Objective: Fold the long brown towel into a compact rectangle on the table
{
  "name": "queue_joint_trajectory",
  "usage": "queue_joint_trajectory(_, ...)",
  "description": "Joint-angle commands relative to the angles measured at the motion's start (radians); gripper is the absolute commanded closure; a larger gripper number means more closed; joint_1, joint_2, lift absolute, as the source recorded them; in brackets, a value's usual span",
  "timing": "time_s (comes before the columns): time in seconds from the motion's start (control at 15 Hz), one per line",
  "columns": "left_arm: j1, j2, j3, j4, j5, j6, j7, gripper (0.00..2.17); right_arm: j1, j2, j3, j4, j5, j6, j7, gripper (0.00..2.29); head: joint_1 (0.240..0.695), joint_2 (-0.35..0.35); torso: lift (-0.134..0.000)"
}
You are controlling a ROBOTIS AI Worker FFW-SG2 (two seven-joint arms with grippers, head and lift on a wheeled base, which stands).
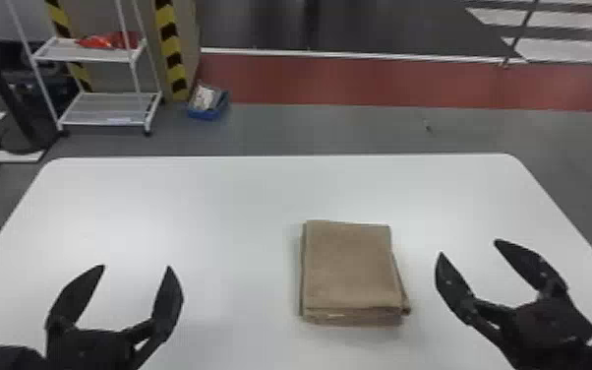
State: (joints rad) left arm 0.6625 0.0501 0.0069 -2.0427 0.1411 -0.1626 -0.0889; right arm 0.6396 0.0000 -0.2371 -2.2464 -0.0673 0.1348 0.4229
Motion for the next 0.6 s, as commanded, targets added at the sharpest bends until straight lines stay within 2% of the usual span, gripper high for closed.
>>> queue_joint_trajectory(0.0, 0.017, 0.0, 0.004, -0.028, 0.0, 0.012, 0.002, 0.0, 0.006, 0.001, 0.015, -0.001, 0.008, 0.003, -0.015, 0.13, 0.695, -0.054, -0.124)
queue_joint_trajectory(0.53, 0.026, -0.004, 0.015, -0.059, -0.003, 0.058, 0.021, 0.0, -0.024, 0.001, 0.039, 0.024, 0.023, 0.03, -0.019, 0.13, 0.695, -0.024, -0.124)
